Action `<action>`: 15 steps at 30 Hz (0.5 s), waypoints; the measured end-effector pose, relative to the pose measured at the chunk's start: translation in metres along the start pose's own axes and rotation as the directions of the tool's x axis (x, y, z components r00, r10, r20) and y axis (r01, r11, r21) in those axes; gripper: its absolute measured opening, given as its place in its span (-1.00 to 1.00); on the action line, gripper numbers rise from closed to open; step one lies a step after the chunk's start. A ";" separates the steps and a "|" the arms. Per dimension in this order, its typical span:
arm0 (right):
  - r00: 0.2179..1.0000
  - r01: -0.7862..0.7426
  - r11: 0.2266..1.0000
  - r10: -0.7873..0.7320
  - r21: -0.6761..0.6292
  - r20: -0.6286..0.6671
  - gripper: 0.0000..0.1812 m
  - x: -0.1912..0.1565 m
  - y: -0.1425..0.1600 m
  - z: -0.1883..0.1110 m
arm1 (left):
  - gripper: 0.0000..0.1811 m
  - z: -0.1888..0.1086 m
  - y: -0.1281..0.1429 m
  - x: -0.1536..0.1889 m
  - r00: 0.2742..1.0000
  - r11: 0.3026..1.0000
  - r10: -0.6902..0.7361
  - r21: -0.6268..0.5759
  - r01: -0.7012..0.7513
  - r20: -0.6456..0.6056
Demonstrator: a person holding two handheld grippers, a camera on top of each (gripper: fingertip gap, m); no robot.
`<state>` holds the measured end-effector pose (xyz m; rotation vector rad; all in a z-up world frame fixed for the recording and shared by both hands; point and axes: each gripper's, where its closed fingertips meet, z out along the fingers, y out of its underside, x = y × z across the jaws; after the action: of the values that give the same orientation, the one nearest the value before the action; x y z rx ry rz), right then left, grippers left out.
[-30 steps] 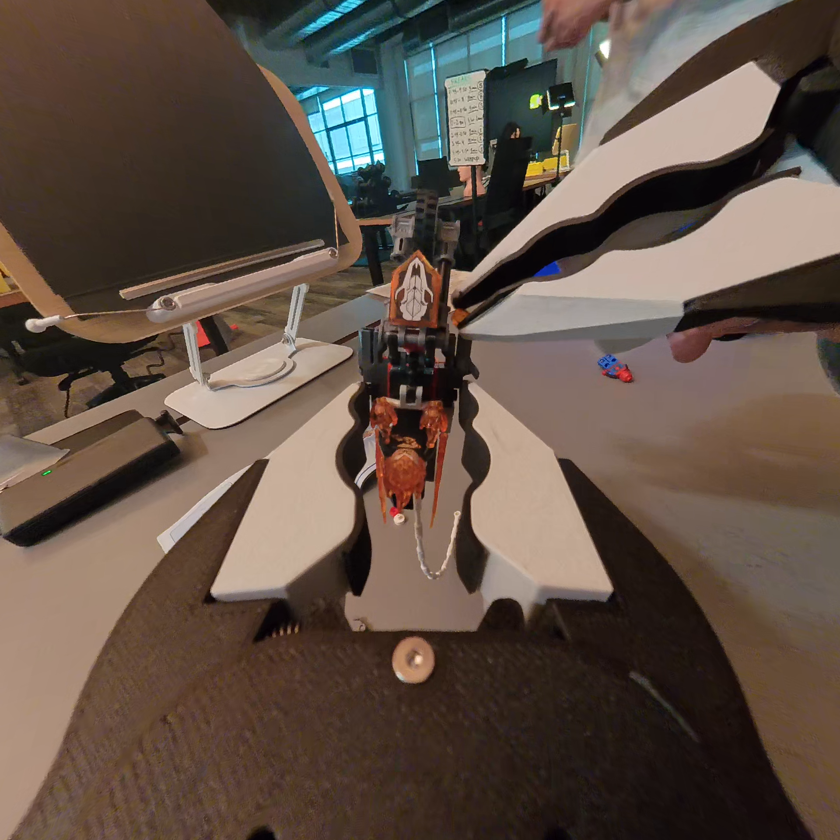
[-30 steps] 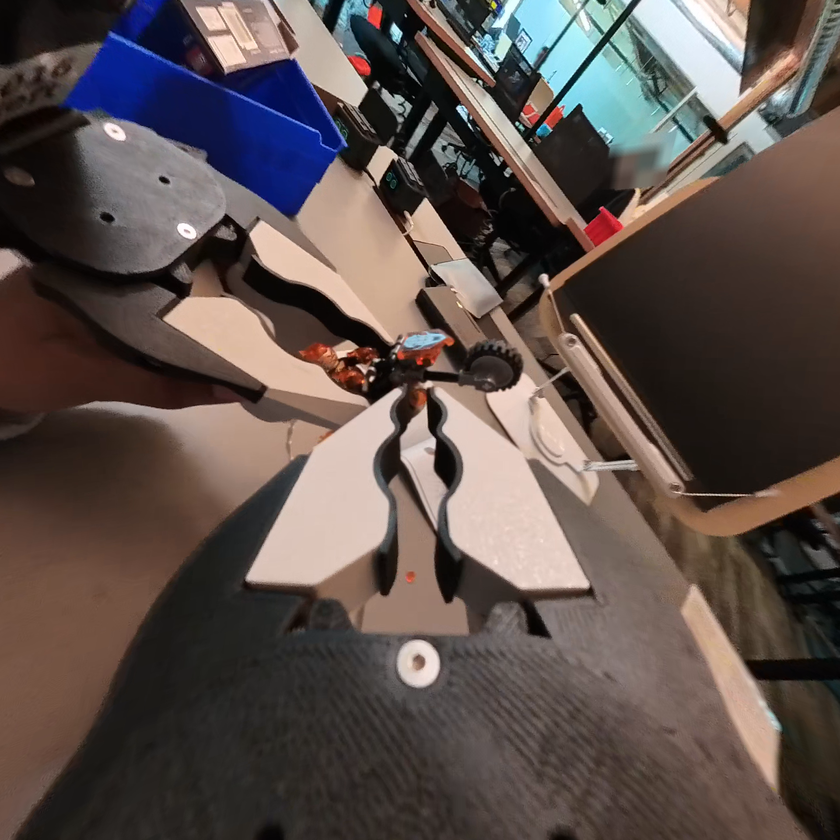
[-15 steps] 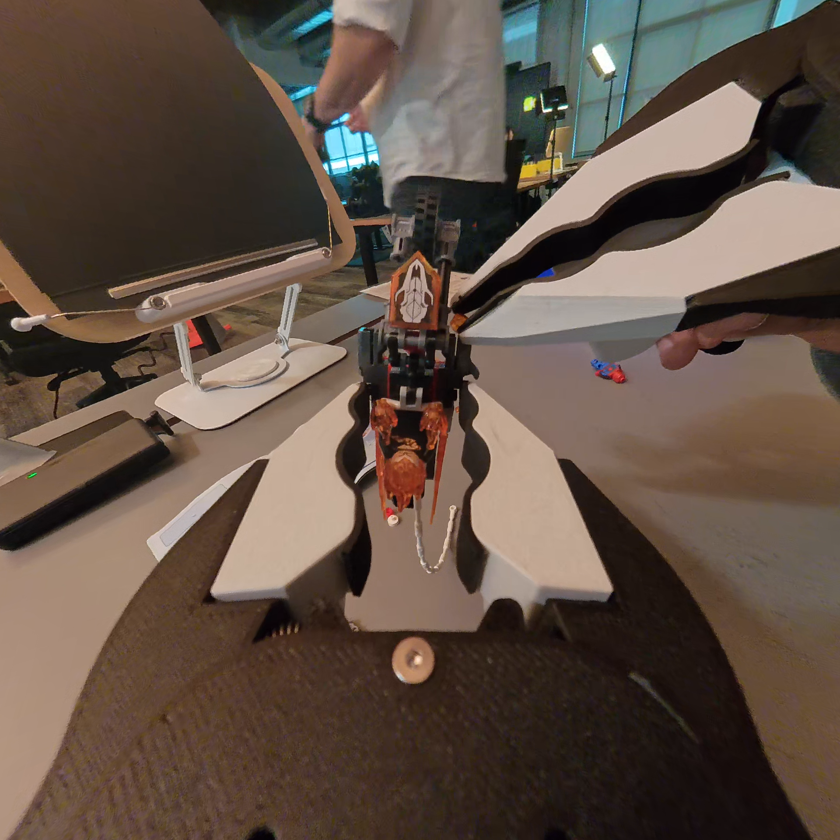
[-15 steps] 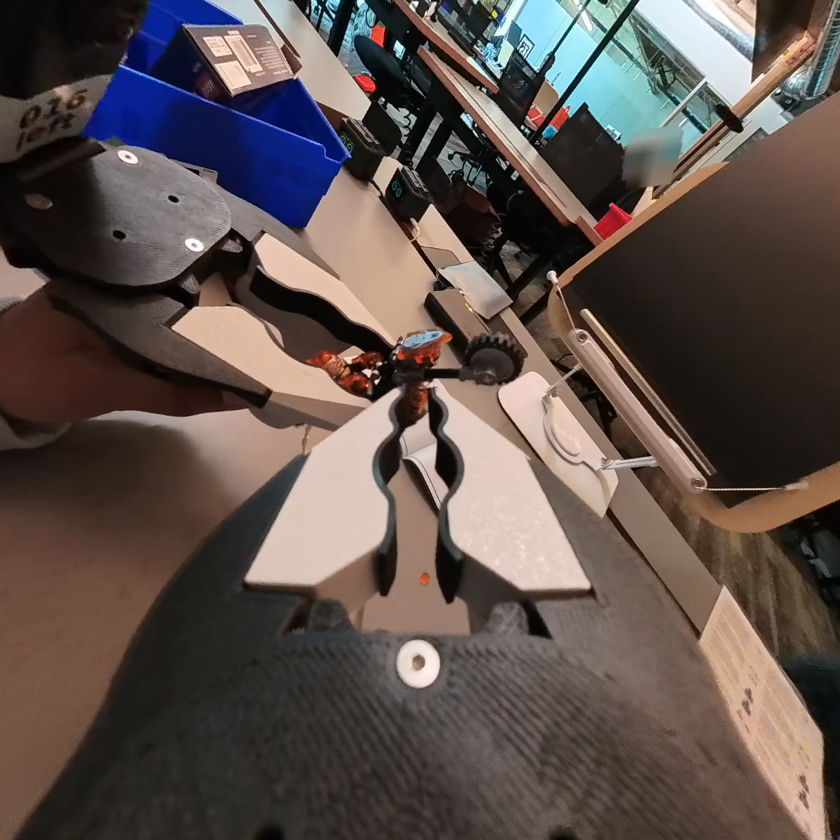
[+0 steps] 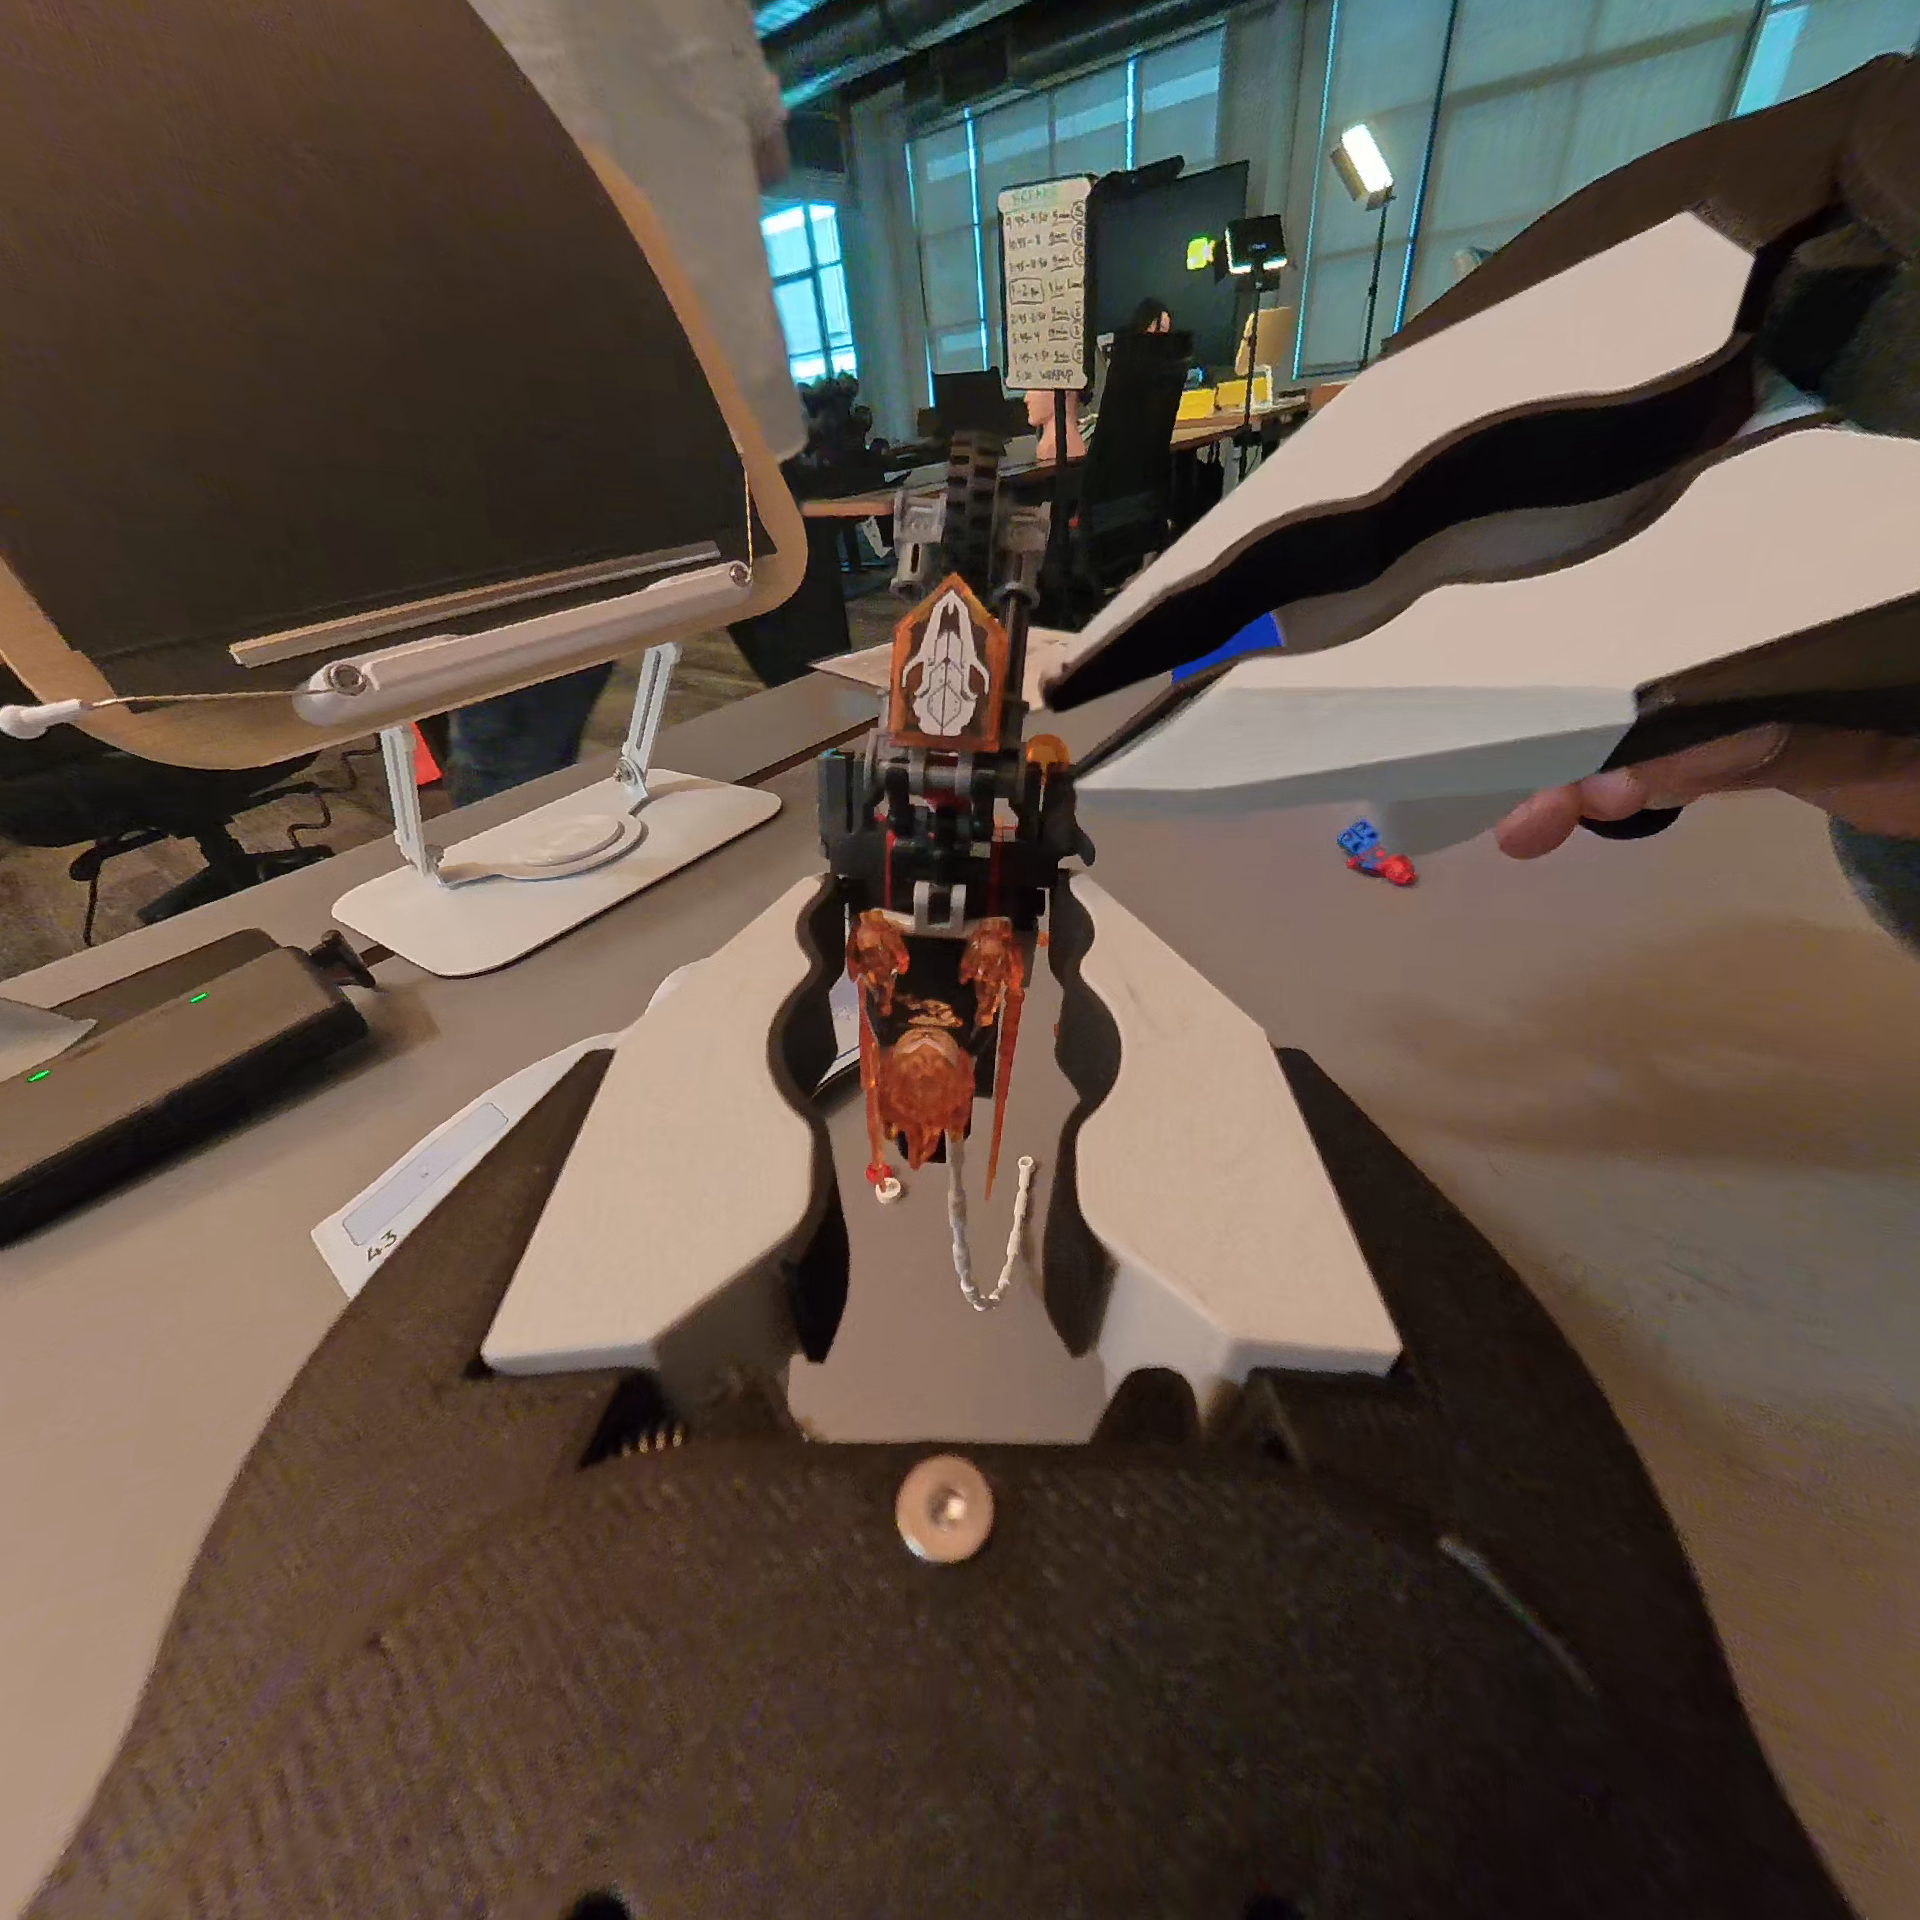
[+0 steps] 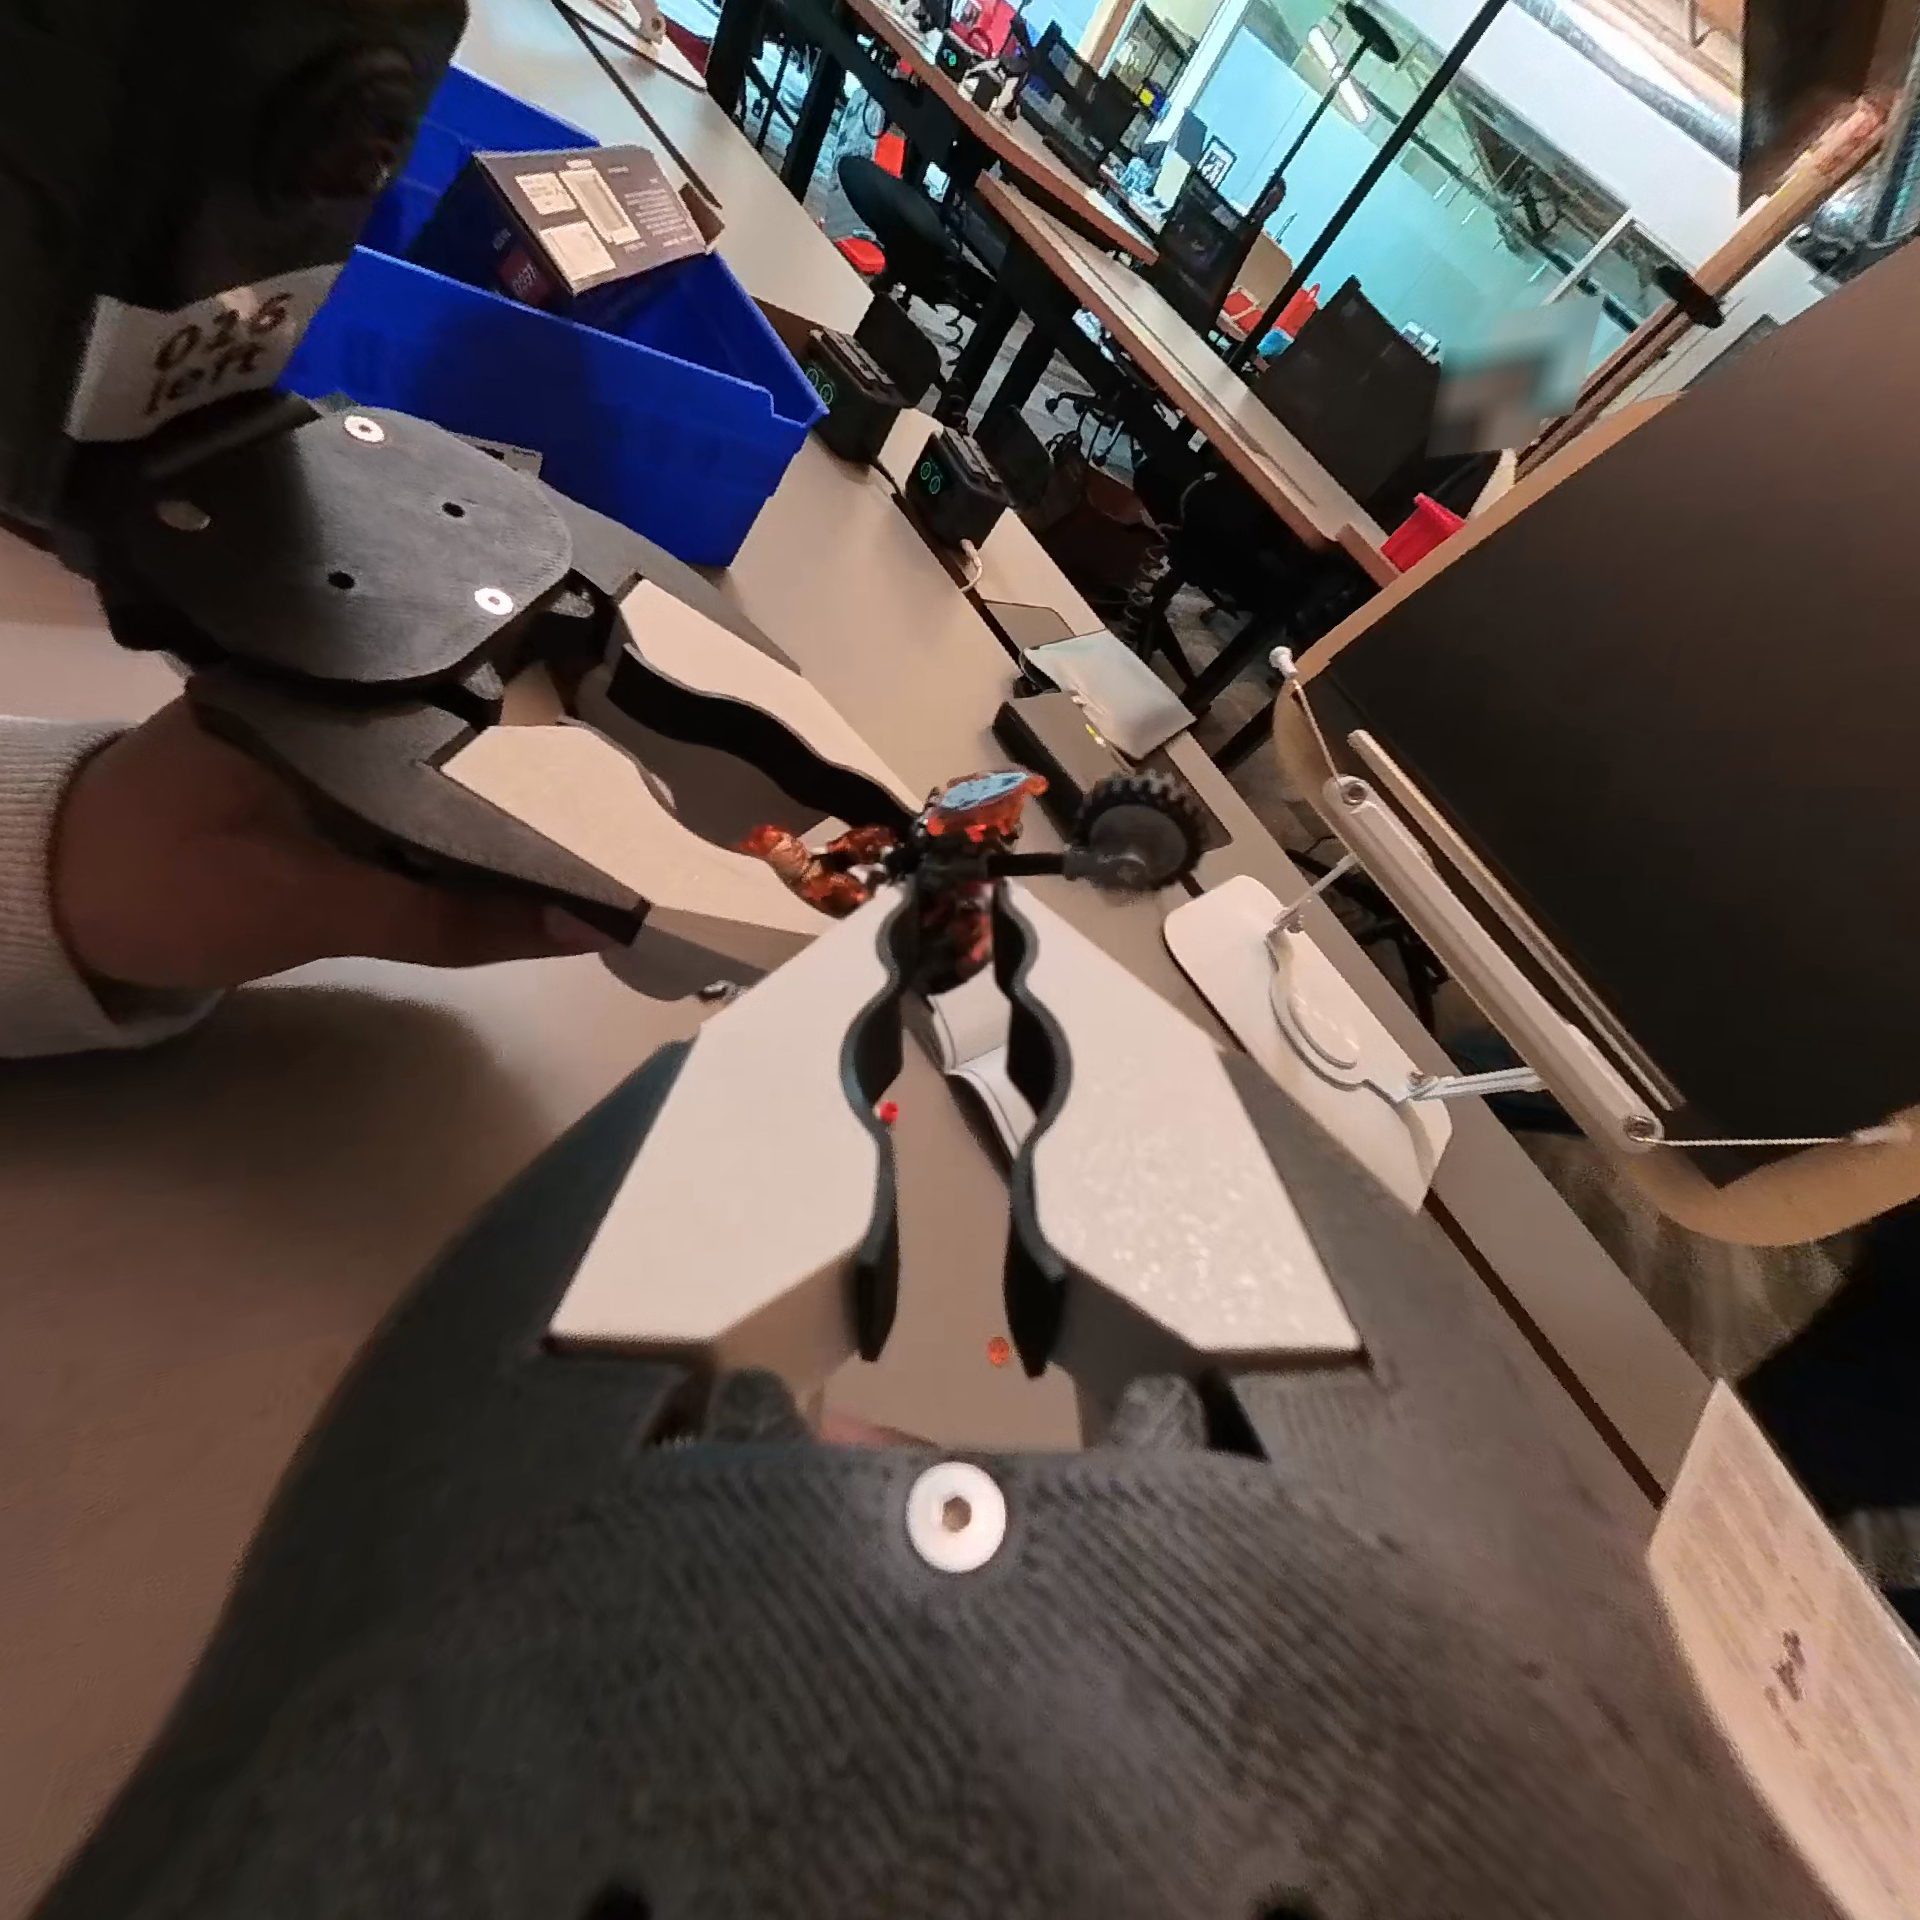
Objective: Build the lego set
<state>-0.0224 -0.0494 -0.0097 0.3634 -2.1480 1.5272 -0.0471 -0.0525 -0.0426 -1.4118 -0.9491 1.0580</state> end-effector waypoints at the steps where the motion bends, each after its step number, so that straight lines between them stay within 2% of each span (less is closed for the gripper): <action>1: 1.000 0.000 1.000 0.000 0.004 -0.010 -0.87 0.002 0.000 -0.001 | -0.58 0.000 0.000 0.000 1.000 1.000 -0.004 0.002 0.004 -0.001; 7: 0.999 0.035 0.999 -0.036 0.023 0.018 -0.72 -0.006 0.005 0.001 | -0.58 -0.001 -0.001 0.000 0.999 0.999 -0.042 0.010 0.042 -0.020; 11: 0.980 0.198 0.976 -0.198 0.091 -0.005 -0.58 -0.013 -0.002 -0.003 | -0.58 0.000 0.001 0.002 0.994 0.995 -0.096 0.002 0.096 -0.060; 15: 0.935 0.347 0.935 -0.351 0.074 0.048 -0.37 -0.021 0.007 -0.006 | -0.58 0.001 0.004 0.003 0.973 0.980 -0.197 -0.006 0.198 -0.119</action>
<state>-0.0063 -0.0426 -0.0242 0.7786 -1.9498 1.3955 -0.0472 -0.0499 -0.0465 -1.3299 -0.9768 0.8192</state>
